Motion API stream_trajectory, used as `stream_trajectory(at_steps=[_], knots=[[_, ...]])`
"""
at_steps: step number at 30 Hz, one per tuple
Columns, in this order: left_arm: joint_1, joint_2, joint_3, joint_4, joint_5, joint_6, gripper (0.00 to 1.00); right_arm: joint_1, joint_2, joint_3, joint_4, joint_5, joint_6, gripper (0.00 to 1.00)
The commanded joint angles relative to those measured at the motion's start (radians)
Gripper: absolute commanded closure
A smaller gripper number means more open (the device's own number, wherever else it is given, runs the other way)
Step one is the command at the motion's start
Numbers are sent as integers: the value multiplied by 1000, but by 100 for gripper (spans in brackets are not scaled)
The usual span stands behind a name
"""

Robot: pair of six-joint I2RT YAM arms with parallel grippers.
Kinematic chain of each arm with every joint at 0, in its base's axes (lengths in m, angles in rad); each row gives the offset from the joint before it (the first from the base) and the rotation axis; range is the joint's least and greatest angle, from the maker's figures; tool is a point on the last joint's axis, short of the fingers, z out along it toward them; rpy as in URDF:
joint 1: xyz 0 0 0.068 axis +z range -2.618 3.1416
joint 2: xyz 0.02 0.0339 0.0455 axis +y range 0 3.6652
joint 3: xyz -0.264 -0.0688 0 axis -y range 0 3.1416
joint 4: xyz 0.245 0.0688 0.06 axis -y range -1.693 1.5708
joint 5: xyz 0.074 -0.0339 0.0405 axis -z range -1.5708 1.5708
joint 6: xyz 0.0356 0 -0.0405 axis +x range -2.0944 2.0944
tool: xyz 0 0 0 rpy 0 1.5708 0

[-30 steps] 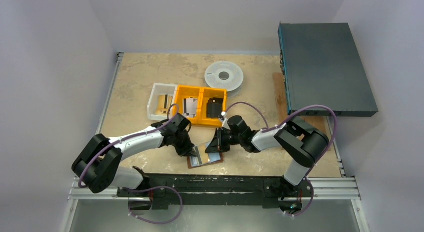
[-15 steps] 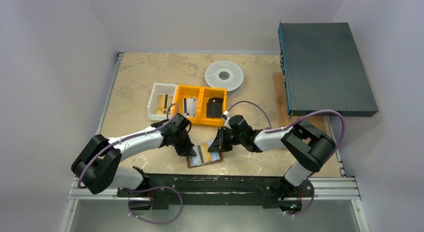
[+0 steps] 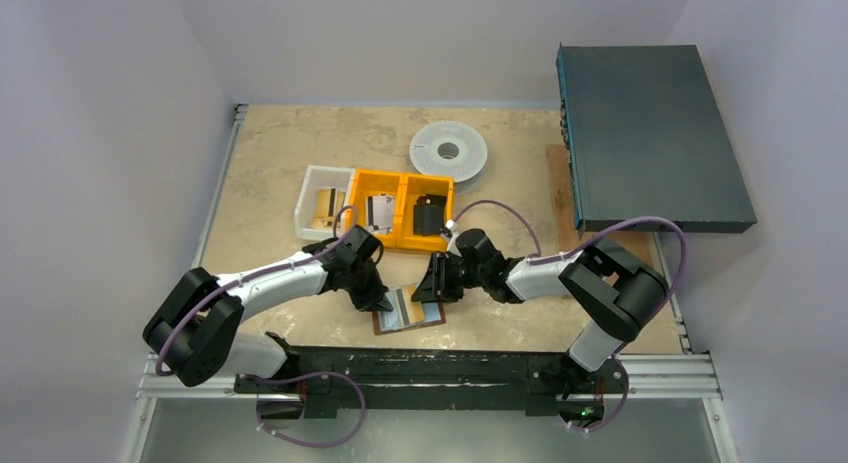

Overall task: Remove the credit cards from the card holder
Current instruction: Remove the credit card from the card holder.

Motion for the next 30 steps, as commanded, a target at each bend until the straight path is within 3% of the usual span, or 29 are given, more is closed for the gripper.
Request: stream_trajectory(at_steps=[1,6,14,30], knots=[[15,67,-54,-137,-225,48,100,0,33,32,49,-30,-6,68],[15,77,-55,-127,-218,47,100,3,50,37,58,-38,-1,74],[15,70,-54,-148,-237,41,100,3,3,31,-5,-14,-20,100],[15,56,-52,-144,-241,44,100,-4,-146,57,-239,107,-88,100]])
